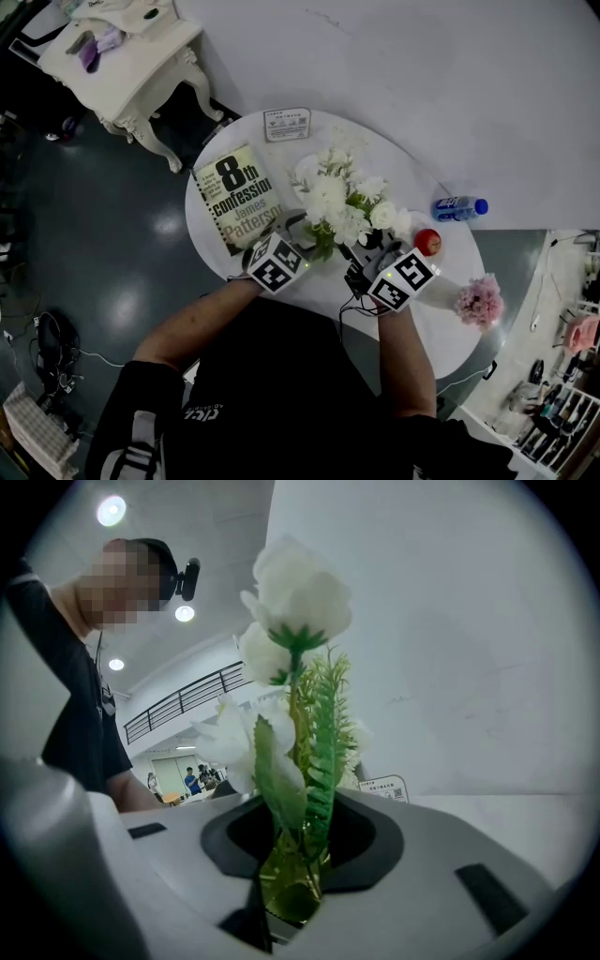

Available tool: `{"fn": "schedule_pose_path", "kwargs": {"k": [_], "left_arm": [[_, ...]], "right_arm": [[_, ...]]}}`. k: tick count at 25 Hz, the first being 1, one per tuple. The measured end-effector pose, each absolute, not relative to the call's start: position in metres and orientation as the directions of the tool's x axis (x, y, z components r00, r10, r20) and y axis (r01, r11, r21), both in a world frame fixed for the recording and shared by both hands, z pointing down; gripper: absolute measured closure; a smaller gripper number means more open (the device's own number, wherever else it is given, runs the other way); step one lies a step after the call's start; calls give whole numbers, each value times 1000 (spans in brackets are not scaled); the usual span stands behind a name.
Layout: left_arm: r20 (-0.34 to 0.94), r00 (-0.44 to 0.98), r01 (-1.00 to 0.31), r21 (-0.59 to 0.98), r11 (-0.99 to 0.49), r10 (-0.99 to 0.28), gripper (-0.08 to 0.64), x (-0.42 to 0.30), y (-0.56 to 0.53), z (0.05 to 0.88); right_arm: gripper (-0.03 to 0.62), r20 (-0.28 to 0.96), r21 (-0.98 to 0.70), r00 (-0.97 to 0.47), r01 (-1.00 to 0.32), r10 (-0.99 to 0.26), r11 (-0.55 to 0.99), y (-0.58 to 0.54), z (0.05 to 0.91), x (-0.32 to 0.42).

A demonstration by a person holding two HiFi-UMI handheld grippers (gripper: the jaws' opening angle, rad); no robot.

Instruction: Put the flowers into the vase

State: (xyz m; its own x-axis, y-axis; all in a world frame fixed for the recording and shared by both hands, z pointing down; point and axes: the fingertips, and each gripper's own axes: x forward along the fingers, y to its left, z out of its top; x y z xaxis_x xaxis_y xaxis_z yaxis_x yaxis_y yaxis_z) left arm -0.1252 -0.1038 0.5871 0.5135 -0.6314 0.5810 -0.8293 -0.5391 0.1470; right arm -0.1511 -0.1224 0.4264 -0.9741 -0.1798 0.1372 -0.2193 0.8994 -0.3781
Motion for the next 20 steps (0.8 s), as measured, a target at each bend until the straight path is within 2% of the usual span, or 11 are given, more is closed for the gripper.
{"fn": "schedule_pose_path", "kwargs": {"k": [20], "left_arm": [[580, 508, -833, 145, -534, -636, 229, -123, -103, 587]], "right_arm": [[430, 239, -180, -948, -256, -210, 950, -110, 427, -145]]}}
